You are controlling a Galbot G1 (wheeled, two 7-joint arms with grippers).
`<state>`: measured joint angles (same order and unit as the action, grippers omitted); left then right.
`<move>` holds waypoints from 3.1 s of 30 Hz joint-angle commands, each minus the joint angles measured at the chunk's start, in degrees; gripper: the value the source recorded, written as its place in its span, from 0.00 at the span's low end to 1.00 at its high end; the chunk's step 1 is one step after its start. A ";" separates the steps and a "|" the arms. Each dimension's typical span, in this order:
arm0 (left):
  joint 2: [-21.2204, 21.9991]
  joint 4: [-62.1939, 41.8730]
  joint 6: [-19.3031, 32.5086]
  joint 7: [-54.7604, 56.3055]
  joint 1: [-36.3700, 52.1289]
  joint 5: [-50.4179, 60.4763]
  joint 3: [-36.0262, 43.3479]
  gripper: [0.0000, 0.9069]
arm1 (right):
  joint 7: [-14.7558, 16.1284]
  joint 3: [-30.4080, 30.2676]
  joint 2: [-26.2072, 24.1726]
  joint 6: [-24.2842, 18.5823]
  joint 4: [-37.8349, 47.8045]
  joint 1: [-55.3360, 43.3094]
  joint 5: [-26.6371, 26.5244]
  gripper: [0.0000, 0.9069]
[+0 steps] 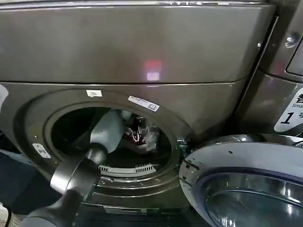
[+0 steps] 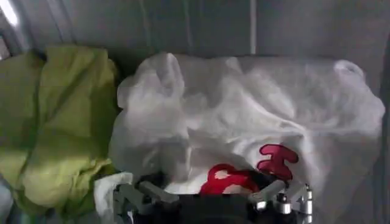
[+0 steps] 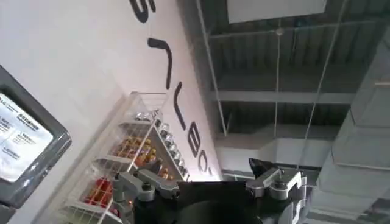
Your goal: Grasp the clothes from the dryer.
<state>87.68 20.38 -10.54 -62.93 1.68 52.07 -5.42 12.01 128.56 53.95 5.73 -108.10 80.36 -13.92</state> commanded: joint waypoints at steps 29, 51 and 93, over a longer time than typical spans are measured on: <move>-0.89 0.48 -0.55 -1.09 -0.80 -1.25 -1.10 0.08 | -0.01 0.29 0.13 0.18 -0.69 0.26 -0.76 1.00; -1.51 10.21 -10.28 15.70 -4.45 -11.64 0.74 0.00 | -0.08 0.00 0.06 0.24 -0.50 0.22 -1.09 1.00; -3.30 75.80 -10.54 61.77 -44.79 -65.87 -15.64 0.00 | -0.71 -1.94 1.45 -0.09 -1.39 -1.32 -1.21 1.00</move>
<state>84.17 79.68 -29.40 -5.88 -30.80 -5.21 -17.95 11.39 126.58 55.24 5.73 -109.20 79.08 -15.01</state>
